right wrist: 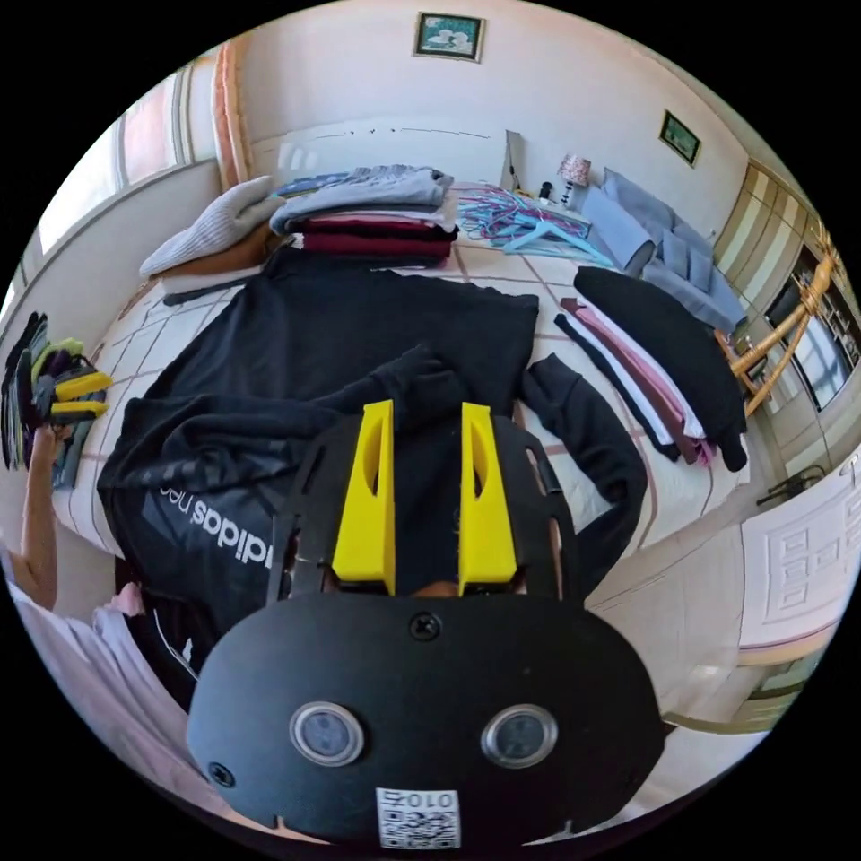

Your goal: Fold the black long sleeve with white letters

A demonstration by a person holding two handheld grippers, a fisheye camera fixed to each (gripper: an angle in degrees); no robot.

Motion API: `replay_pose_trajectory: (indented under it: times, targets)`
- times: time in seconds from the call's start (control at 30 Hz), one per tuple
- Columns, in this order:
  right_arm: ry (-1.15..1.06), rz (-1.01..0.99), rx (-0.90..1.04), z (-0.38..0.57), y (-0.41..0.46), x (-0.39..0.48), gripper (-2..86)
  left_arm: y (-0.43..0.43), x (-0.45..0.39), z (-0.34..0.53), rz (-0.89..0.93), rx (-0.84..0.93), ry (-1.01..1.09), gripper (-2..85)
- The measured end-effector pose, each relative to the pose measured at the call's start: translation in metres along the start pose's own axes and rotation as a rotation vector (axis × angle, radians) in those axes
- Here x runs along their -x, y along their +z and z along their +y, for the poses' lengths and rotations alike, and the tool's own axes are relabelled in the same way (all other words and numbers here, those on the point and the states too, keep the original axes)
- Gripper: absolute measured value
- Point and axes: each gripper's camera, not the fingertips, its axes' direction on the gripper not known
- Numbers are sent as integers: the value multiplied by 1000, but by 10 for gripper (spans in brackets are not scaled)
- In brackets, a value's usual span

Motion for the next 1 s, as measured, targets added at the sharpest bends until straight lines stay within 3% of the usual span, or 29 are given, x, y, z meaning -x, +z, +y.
replay_pose_trajectory:
  times: [0.23, 0.37, 0.53, 0.8, 1.0]
  targets:
    - [-8, 3, 106, -42, 51, -21, 123, 61, 25, -13, 102, 12, 86, 90]
    - [-133, -139, 134, -49, 65, -19, 63, 87, 31, -16, 155, 52, 119, 68]
    - [-167, -95, 147, -49, 29, -13, 25, 96, 31, -14, 175, 45, 171, 26]
    - [-165, -158, -181, -31, -158, -23, 20, 95, 33, -4, 129, 42, 202, 1]
    - [-122, -119, -335, -47, -198, -24, 31, 86, 59, 14, 187, -65, 108, -1]
